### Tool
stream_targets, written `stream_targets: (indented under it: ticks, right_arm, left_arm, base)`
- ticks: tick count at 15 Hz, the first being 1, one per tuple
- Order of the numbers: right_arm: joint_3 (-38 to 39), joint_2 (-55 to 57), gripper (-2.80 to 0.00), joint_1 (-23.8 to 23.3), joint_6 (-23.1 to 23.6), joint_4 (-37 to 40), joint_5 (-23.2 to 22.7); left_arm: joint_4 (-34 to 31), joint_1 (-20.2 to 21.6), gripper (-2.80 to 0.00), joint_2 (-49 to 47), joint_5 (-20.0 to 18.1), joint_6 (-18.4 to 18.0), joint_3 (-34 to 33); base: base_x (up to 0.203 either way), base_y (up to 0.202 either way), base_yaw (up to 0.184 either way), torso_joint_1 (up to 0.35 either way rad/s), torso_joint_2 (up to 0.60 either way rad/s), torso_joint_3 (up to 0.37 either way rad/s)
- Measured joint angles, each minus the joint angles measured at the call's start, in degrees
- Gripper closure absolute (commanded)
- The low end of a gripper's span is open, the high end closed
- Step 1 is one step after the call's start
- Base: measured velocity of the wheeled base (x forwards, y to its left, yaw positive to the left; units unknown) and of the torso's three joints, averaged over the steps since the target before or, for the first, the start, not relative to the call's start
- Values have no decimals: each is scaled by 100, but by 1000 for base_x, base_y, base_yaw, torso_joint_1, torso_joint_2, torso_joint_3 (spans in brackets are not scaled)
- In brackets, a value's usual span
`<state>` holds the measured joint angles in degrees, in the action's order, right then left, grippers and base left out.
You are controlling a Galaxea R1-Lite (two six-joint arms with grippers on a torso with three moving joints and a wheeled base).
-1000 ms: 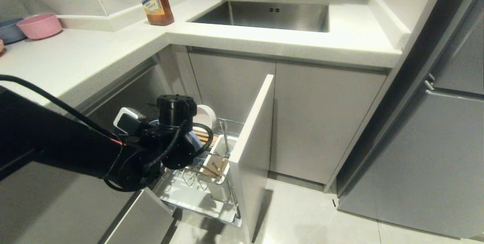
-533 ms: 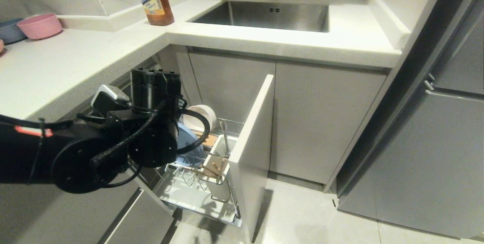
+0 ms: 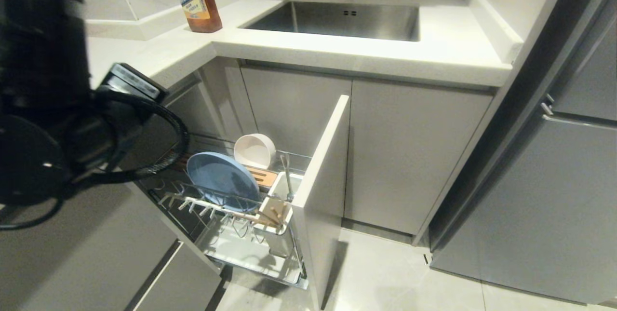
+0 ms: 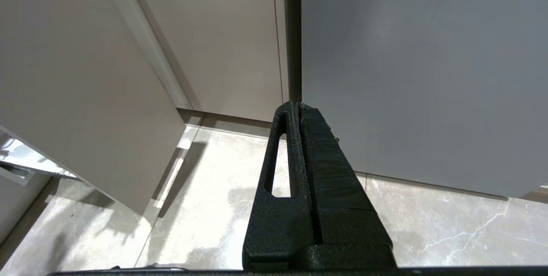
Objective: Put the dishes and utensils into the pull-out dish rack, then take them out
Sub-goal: Take the plate out of the cupboard
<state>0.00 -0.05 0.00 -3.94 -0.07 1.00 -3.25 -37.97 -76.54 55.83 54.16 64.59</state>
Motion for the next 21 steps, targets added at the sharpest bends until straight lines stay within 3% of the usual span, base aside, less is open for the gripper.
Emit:
stream_targets:
  ticks: [2,5,9,11,13,15,18,21]
  right_arm:
    - [0,0,0,0,0,0,2]
    - [0,0,0,0,0,0,-1]
    - [0,0,0,0,1,0,0]
    - [0,0,0,0,0,1,2]
    - [0,0,0,0,0,0,2]
    - [0,0,0,0,0,0,2]
    - [0,0,0,0,0,0,2]
    - [0,0,0,0,0,0,0]
  left_arm:
    - [-404,47,0,592,-71,-656,345]
    - [-684,866,0,1544,-700,-1982,595]
    - [-1421,2259,0,3315,-2808,-3778,665]
    - [-2121,2829,0,4211,-3842,-4334,513]
    - [-2472,3190,0,5067,-4490,-4750,-118]
    - [-2412,3445,0,5835,-4813,-5196,-1024]
    - [-2097,3651,0,6749,-4994,-5625,-2463]
    - [-1037,3715,0,7307,-5035,-5677,-4085]
  base:
    - [0,0,0,0,0,0]
    - [0,0,0,0,0,0]
    - [0,0,0,0,0,0]
    - [0,0,0,0,0,0]
    - [0,0,0,0,0,0]
    - [0,0,0,0,0,0]
    - [0,0,0,0,0,0]
    - [0,0,0,0,0,0]
